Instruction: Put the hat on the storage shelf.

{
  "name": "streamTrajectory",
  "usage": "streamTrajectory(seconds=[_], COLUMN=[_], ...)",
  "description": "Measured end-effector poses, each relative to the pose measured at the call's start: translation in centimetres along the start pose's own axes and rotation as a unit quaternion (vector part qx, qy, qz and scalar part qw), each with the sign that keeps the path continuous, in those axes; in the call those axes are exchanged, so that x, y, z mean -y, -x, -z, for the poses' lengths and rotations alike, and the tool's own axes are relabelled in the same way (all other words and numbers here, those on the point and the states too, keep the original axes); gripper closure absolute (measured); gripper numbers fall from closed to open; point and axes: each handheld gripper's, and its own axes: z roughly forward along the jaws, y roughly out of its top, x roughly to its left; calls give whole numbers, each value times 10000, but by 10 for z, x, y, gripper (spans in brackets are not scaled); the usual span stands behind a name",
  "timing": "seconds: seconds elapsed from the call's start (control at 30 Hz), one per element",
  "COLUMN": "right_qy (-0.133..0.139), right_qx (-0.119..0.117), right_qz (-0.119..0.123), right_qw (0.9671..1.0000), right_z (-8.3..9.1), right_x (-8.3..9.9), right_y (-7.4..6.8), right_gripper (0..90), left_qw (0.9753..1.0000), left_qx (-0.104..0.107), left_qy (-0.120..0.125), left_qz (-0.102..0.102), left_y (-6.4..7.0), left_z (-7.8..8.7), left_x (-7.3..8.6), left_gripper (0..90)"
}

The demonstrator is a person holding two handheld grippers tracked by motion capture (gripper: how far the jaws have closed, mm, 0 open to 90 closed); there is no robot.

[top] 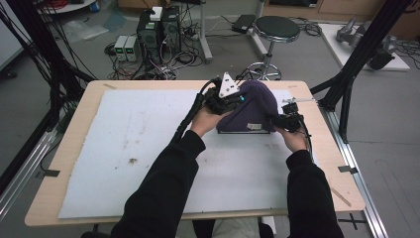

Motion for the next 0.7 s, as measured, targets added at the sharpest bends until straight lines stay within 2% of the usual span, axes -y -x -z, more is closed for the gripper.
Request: streamTrajectory(seconds=[0.1, 0.13, 0.17, 0.23, 0.27, 0.3, 0.33, 0.37, 0.4, 0.43, 0.47, 0.5, 0.53, 0.63, 0.7], right_qy=[17, 17, 6, -22, -22, -52, -58, -58, -35, 39, 39, 165, 259, 382, 487], right_qx=[72, 72, 64, 66, 66, 3, 37, 37, 106, 175, 175, 61, 3, -34, 20], right_qz=[26, 26, 26, 65, 65, 48, 63, 63, 108, 111, 111, 88, 57, 50, 89], right_qw=[10000, 10000, 10000, 10000, 10000, 10000, 10000, 10000, 9999, 9998, 9998, 9998, 9996, 9992, 9988], right_z=[1, 1, 3, 6, 6, 9, 10, 10, 12, 16, 16, 21, 23, 32, 37], right_x=[0, 0, 1, 1, 1, 2, 2, 2, 3, 4, 4, 6, 7, 8, 9], right_y=[1, 1, 3, 4, 4, 5, 5, 5, 4, 3, 3, 4, 4, 3, 1], right_gripper=[625, 625, 585, 509, 509, 450, 416, 416, 379, 310, 310, 242, 228, 172, 143], left_qw=[10000, 10000, 9999, 9998, 9997, 9994, 9992, 9992, 9990, 9988, 9988, 9985, 9976, 9970, 9965], left_qx=[-4, 4, 80, 100, 119, 114, 94, 94, 116, 180, 180, 210, 291, 307, 334], left_qy=[-6, -9, 6, 5, 8, -3, -32, -32, -44, -3, -3, 44, 112, 115, 125], left_qz=[1, 28, 140, 189, 223, 341, 378, 378, 426, 466, 466, 509, 625, 703, 750], left_y=[0, 0, -1, -1, -2, -3, -3, -3, -4, -4, -4, -5, -7, -9, -11], left_z=[0, 0, 0, 0, -1, -1, -2, -2, -2, -1, -1, -1, 1, 2, 5], left_x=[0, 0, 1, 1, 2, 3, 3, 3, 4, 5, 5, 6, 7, 8, 9], left_gripper=[720, 720, 713, 687, 687, 642, 604, 563, 563, 486, 447, 434, 429, 332, 290])
